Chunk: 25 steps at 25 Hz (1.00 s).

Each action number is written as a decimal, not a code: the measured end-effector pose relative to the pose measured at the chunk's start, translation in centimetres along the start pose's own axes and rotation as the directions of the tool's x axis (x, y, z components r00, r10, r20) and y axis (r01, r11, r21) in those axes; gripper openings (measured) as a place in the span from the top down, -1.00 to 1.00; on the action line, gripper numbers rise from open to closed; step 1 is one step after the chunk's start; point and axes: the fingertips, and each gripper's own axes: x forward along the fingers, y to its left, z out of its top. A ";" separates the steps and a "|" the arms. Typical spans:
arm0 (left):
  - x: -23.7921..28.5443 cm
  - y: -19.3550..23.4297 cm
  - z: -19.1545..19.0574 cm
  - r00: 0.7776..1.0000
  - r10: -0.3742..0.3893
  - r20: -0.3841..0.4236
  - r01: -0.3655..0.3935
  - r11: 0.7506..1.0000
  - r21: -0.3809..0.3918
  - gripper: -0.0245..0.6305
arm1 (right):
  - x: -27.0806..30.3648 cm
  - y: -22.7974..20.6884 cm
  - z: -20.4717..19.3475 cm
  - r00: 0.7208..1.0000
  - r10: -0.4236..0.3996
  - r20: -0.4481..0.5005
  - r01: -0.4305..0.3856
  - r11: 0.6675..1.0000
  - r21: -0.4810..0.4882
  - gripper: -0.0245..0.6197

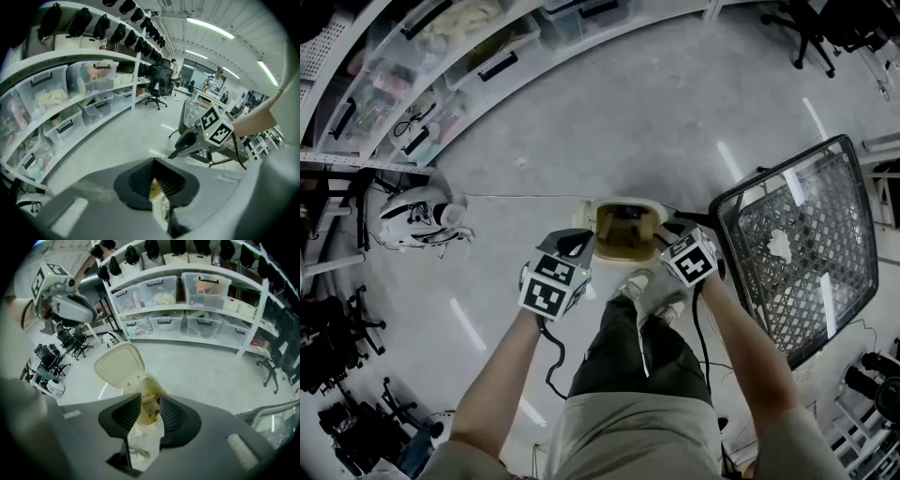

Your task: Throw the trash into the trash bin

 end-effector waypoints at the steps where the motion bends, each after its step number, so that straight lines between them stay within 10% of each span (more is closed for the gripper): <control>1: -0.4 -0.4 1.1 1.000 -0.005 0.010 0.005 1.000 0.015 0.92 | -1.7 -0.4 0.6 0.999 -0.017 0.027 0.017 1.000 0.010 0.52; 13: -6.1 -7.0 13.8 0.986 -0.046 0.160 0.007 0.971 0.237 0.92 | -21.9 -3.4 4.7 0.912 -0.246 0.330 0.198 0.965 0.173 0.79; 21: -10.4 -14.5 22.0 0.953 -0.117 0.278 0.033 0.956 0.290 0.92 | -36.3 -3.3 3.9 0.778 -0.381 0.500 0.233 0.913 0.334 0.83; 25: -12.4 -19.7 25.0 0.936 -0.185 0.300 0.037 0.898 0.439 0.92 | -43.2 -2.4 2.6 0.693 -0.453 0.562 0.262 0.883 0.389 0.88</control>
